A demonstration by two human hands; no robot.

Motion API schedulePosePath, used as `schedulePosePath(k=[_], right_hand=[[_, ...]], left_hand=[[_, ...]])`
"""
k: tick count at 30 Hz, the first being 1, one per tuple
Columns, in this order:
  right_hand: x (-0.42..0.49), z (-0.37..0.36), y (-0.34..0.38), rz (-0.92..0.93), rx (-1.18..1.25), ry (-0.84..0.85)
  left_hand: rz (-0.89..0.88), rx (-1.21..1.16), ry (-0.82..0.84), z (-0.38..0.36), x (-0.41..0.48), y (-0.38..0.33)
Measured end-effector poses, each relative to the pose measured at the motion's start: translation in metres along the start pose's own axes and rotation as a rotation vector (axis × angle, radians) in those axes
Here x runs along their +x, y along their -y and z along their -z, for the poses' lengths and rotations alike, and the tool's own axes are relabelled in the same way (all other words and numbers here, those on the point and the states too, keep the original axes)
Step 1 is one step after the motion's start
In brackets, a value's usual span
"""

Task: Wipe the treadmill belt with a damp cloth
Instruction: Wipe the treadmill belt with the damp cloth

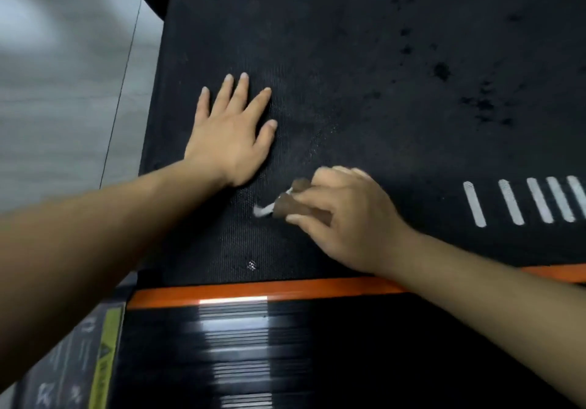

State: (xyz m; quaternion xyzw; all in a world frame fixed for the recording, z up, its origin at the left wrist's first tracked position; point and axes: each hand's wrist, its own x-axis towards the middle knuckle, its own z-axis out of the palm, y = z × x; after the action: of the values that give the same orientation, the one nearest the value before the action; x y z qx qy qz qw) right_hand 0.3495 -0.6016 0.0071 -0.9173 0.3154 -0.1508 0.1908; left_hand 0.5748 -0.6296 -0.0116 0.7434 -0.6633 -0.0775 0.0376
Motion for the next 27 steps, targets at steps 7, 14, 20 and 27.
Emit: schedulePosePath(k=[7,14,20,27], right_hand=[[0.020,0.040,-0.086,-0.237,-0.169,-0.218],[0.002,0.026,-0.068,0.021,-0.216,-0.067],[0.003,0.037,-0.083,-0.216,-0.188,-0.179],[0.031,0.058,-0.130,-0.171,-0.255,-0.169]], left_hand=[[0.012,-0.010,-0.004,0.000,0.003,-0.002],[0.033,-0.096,-0.069,0.005,0.027,-0.027],[-0.044,-0.218,-0.037,0.000,0.053,-0.057],[0.061,-0.184,-0.044,-0.009,0.066,-0.067]])
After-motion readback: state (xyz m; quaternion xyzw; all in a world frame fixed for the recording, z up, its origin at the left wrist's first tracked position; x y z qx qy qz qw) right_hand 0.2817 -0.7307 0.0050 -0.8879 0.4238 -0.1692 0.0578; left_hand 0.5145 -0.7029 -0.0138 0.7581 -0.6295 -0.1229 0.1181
